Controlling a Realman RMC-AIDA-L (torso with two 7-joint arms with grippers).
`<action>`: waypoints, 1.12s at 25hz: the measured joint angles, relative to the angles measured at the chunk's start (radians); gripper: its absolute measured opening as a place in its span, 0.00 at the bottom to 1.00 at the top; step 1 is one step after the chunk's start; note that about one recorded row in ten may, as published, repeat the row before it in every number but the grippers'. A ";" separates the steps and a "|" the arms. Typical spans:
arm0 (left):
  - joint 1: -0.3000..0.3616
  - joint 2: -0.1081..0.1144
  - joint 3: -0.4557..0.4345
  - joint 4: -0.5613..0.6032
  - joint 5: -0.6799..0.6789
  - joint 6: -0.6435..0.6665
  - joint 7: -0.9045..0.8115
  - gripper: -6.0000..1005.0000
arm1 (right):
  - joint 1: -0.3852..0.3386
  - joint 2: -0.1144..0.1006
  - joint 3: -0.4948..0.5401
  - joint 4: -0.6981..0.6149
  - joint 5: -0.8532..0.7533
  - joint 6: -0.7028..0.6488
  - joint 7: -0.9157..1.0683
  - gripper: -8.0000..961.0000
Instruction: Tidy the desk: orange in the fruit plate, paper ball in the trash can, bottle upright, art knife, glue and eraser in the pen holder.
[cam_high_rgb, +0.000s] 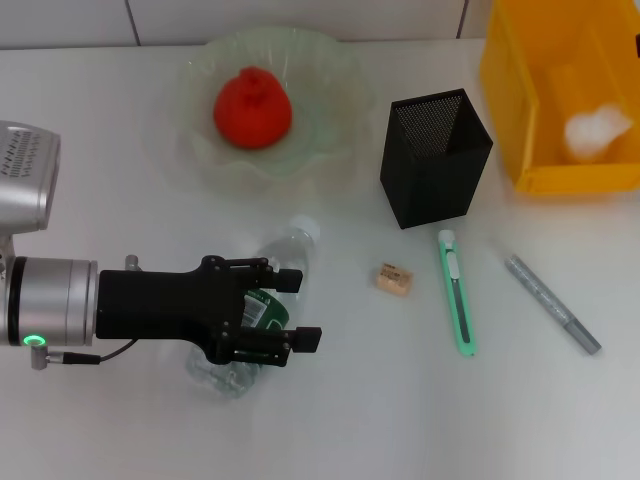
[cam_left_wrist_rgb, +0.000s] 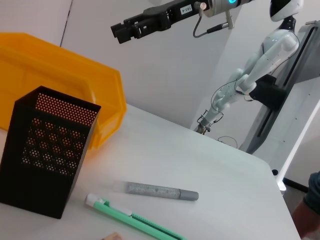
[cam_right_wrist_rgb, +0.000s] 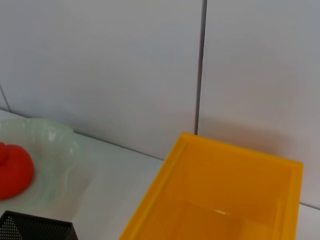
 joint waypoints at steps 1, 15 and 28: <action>0.000 0.000 0.000 0.000 0.000 0.000 0.000 0.80 | -0.001 0.000 0.000 0.002 0.001 0.000 -0.001 0.71; 0.012 0.026 -0.026 0.246 0.001 0.081 -0.386 0.80 | -0.164 -0.094 0.067 0.186 0.500 -0.368 -0.257 0.77; -0.215 -0.015 0.057 0.648 0.436 0.052 -1.206 0.79 | -0.275 -0.136 0.130 0.681 0.567 -0.442 -0.709 0.77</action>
